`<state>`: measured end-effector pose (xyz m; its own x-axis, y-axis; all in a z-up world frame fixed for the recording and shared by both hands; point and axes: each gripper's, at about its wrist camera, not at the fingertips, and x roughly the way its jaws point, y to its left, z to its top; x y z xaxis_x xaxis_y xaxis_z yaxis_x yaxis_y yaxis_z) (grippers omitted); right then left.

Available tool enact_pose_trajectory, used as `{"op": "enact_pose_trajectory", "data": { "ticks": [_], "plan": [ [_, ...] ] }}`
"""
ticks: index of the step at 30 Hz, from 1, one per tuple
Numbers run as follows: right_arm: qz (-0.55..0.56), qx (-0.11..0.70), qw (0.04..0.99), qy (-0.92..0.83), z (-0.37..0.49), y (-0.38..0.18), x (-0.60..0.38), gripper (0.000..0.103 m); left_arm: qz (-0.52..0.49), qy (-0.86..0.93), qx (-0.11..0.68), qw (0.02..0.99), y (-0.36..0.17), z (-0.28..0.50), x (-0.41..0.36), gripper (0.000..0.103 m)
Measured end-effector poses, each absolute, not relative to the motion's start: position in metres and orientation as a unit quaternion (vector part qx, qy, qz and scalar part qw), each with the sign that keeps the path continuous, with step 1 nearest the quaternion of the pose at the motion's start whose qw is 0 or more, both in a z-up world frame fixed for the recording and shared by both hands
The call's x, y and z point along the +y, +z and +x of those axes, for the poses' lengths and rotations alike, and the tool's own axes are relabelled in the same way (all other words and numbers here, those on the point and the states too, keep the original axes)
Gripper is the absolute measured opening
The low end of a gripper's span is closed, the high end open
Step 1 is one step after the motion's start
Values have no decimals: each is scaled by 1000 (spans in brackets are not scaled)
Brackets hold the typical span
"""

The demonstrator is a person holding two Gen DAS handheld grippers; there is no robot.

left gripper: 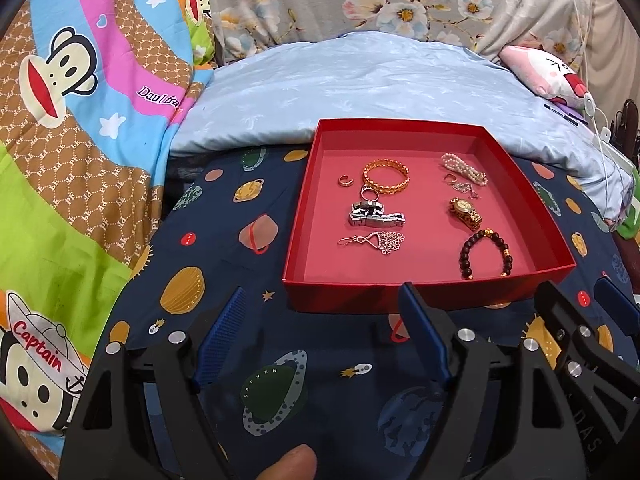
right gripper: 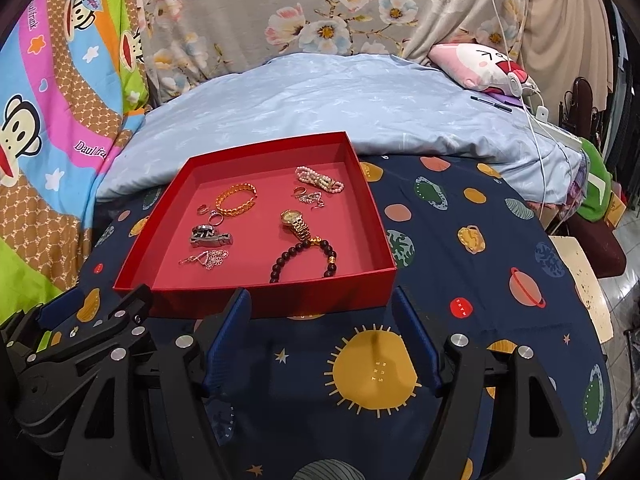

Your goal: Organize jewelry

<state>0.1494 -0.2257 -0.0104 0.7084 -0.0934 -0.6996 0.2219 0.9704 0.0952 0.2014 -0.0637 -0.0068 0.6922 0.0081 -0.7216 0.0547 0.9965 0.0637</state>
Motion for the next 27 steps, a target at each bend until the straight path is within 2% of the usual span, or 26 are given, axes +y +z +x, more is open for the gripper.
{"op": "enact_pose_trajectory", "data": {
  "ticks": [27],
  "plan": [
    [96,374,917,-99,144,-14,-232,71,46,-22,393,918,-9,197,-70,75]
  ]
}}
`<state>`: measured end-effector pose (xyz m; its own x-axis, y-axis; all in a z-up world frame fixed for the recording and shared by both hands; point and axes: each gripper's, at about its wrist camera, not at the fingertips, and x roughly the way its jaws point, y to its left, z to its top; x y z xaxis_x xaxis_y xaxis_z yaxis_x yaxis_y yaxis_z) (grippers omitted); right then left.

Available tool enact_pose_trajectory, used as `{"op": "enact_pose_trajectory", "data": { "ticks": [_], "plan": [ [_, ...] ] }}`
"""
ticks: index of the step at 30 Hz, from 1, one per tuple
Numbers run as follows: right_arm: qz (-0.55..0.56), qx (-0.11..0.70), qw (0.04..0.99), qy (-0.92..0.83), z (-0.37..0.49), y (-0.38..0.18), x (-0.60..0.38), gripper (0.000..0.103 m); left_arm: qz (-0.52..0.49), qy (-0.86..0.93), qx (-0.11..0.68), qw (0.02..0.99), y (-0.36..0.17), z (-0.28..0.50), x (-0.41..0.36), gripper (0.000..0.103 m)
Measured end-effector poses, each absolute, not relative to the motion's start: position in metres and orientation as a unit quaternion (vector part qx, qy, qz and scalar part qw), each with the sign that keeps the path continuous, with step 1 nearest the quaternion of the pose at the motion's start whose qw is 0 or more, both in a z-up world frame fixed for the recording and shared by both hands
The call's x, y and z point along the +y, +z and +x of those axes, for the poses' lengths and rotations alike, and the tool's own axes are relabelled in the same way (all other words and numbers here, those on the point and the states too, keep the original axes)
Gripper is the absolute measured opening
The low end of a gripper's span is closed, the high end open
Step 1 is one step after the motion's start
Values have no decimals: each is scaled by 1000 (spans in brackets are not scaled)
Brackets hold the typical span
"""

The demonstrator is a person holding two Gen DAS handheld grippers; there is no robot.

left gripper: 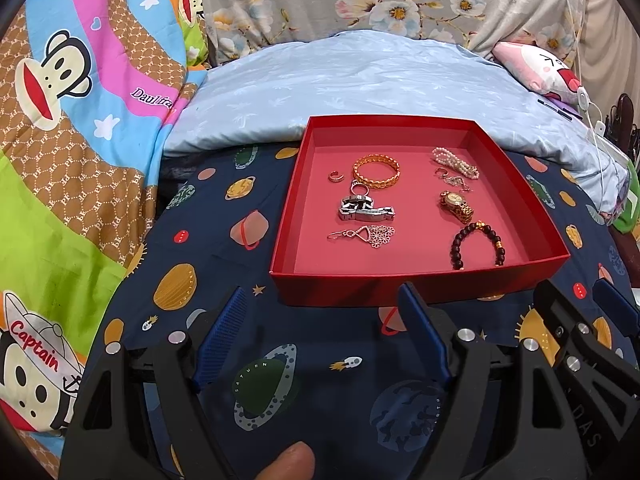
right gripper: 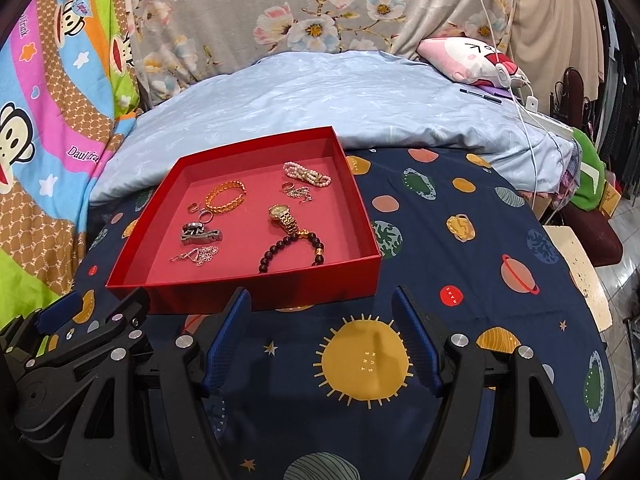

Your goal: Organize jewelry

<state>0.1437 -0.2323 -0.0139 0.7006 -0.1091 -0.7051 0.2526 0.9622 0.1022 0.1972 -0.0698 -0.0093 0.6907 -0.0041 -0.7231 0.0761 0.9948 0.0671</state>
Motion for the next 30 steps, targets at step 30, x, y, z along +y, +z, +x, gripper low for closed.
{"op": "enact_pose_trajectory", "data": {
  "ticks": [30],
  "plan": [
    [100,375,916,-100,143,-14,-232,71,38,-17,392,919,-10,196,-66,75]
  ]
}}
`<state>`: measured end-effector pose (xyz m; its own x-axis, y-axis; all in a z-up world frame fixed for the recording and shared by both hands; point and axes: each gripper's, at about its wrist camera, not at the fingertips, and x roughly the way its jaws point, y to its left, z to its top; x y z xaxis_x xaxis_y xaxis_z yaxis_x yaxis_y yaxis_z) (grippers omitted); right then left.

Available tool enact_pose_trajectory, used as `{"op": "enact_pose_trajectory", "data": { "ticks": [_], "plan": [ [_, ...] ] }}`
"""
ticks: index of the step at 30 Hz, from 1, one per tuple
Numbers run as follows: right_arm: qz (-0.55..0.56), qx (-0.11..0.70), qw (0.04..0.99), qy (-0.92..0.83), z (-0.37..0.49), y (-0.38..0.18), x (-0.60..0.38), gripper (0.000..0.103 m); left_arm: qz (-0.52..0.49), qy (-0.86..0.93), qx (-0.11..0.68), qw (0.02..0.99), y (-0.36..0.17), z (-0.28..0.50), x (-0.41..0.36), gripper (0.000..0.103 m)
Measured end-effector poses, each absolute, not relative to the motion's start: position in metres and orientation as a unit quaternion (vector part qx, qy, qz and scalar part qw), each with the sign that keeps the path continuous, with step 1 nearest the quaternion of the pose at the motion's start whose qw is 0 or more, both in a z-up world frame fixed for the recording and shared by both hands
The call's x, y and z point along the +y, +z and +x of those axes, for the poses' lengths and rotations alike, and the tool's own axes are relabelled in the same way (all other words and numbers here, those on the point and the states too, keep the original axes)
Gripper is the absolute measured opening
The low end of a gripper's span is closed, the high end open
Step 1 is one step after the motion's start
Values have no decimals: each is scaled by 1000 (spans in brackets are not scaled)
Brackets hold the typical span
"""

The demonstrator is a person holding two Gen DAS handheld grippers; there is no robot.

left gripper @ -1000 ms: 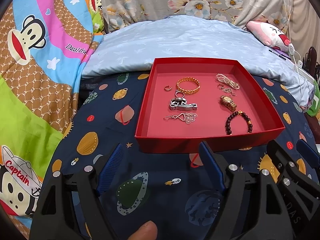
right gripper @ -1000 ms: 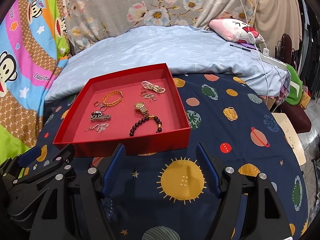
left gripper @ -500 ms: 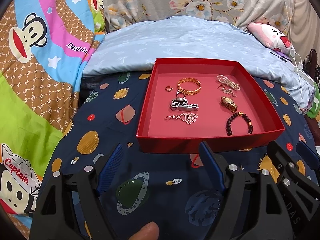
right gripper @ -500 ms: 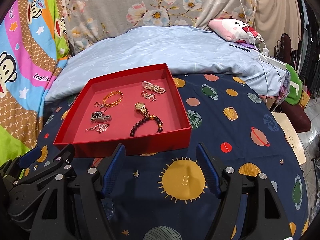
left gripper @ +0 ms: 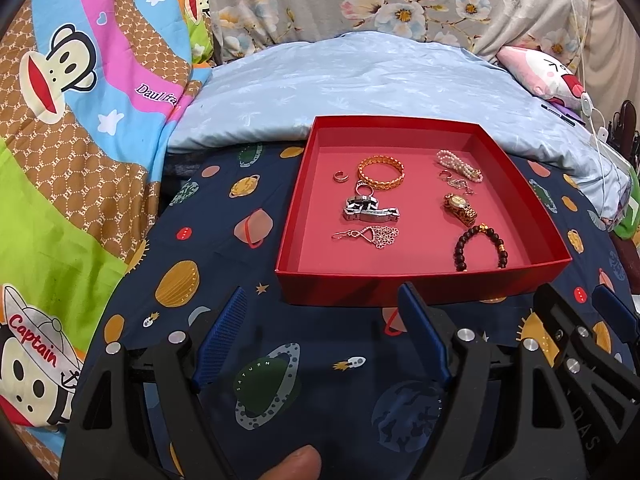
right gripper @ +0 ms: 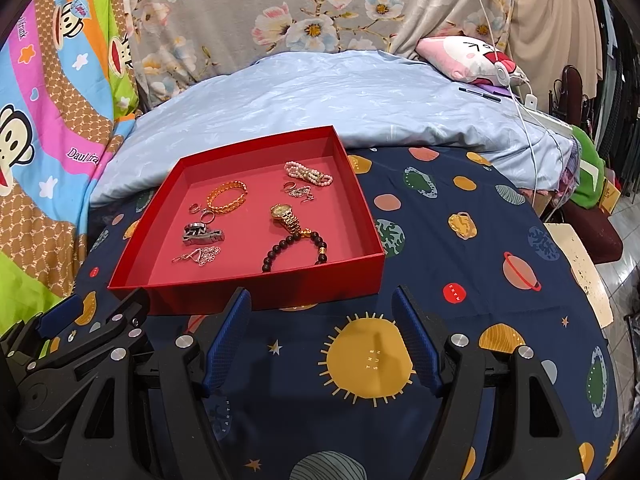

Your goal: Organize jewelry

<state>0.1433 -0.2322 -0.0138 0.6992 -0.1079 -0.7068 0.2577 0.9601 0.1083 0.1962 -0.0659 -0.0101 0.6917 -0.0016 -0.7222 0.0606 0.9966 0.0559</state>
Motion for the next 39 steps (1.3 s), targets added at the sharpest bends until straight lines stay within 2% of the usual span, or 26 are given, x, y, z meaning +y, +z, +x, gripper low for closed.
{"op": "enact_pose_trajectory", "data": {
  "ticks": [39],
  "plan": [
    [98,376,916,-100,145,-13,-229,72,40,-11,391,919,-9,199,-66,74]
  ]
}}
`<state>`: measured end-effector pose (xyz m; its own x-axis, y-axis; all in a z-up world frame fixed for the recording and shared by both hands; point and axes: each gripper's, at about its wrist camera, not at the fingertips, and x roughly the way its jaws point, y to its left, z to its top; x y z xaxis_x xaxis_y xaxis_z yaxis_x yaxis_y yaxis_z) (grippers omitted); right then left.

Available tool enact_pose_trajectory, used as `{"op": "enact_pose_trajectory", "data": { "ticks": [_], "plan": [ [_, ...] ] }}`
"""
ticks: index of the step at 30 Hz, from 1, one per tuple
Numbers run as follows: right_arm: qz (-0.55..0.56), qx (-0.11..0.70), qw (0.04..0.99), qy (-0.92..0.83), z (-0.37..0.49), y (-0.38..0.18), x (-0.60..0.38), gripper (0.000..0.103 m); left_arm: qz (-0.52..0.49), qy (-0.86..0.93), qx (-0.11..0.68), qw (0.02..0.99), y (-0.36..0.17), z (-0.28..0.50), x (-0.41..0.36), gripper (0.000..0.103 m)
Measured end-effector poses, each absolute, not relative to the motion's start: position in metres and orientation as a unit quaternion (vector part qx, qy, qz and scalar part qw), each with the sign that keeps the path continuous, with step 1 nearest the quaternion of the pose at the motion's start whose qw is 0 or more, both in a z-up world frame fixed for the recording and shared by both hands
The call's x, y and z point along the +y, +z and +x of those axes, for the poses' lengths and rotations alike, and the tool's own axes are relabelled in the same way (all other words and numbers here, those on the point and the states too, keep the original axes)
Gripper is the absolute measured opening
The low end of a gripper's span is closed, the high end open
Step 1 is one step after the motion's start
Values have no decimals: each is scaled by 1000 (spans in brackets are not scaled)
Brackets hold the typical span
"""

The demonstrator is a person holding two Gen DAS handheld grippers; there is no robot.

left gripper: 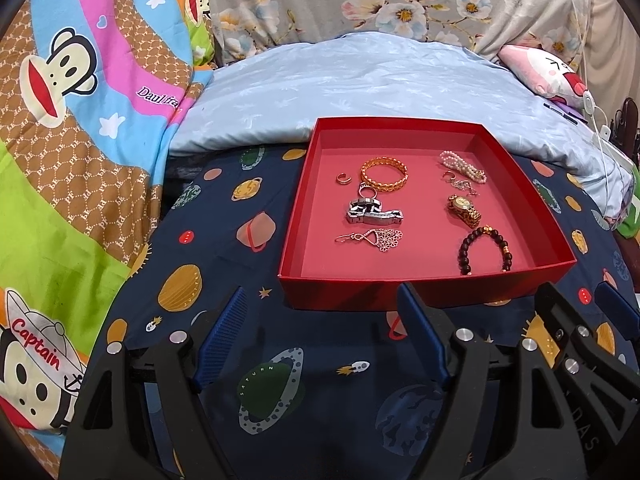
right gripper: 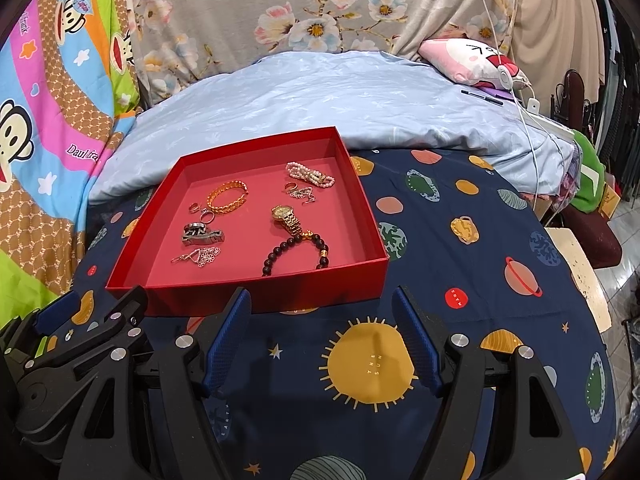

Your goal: Organize jewelry

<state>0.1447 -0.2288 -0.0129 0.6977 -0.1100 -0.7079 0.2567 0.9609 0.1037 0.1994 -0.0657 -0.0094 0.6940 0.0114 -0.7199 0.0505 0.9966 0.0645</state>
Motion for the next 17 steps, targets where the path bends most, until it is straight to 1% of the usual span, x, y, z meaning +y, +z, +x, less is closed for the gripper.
{"op": "enact_pose_trajectory", "data": {
  "ticks": [5,17],
  "plan": [
    [95,377,916,-102,145,-13,-228,72,36,-17,398,916,-12,200,-66,69],
    [95,379,915,-102,149,-13,-231,72,33,-16,403,915,-13,201,-67,69]
  ]
}}
